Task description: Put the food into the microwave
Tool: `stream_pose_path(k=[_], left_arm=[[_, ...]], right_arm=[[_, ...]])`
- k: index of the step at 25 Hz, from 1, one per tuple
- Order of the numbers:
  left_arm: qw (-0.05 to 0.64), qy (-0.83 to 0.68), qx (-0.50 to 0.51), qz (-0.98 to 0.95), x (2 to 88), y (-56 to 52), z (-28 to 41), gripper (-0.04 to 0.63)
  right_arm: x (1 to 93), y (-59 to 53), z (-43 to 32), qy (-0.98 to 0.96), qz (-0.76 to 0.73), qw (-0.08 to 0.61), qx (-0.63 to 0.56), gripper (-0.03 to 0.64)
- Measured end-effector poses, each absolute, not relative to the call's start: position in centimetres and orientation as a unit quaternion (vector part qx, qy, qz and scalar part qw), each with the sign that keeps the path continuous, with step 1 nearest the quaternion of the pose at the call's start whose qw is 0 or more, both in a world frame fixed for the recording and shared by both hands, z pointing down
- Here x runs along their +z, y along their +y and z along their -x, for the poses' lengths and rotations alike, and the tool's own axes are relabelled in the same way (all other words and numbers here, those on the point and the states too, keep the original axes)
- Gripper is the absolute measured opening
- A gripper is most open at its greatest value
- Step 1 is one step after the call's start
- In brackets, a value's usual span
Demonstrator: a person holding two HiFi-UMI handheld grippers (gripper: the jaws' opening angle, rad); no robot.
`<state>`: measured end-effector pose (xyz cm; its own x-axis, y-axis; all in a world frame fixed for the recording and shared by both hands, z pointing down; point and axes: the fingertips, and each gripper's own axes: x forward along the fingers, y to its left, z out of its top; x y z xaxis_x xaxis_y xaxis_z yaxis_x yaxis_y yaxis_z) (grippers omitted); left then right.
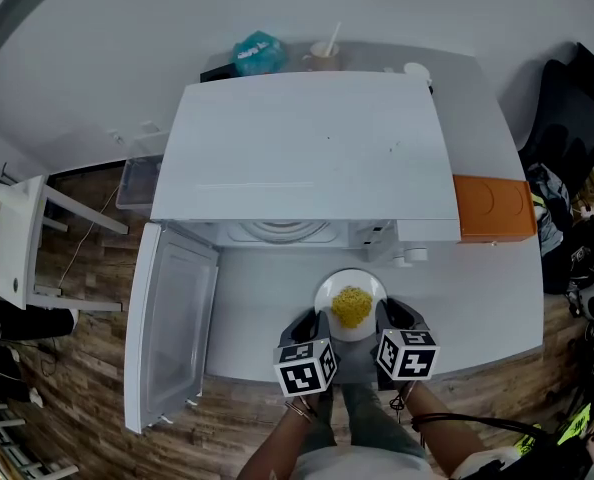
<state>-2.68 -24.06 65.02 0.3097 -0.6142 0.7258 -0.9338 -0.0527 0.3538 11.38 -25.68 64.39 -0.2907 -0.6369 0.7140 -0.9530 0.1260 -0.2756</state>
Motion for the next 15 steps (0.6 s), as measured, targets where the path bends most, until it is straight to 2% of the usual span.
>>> stream_pose_path(k=[15], left_arm=[[0.427, -0.556, 0.183, -0.689, 64.88, -24.20, 3.02, 0.054]], right_arm=[[63.99, -25.70, -11.51, -0.707, -0.569, 0.181, 0.380, 0.049]])
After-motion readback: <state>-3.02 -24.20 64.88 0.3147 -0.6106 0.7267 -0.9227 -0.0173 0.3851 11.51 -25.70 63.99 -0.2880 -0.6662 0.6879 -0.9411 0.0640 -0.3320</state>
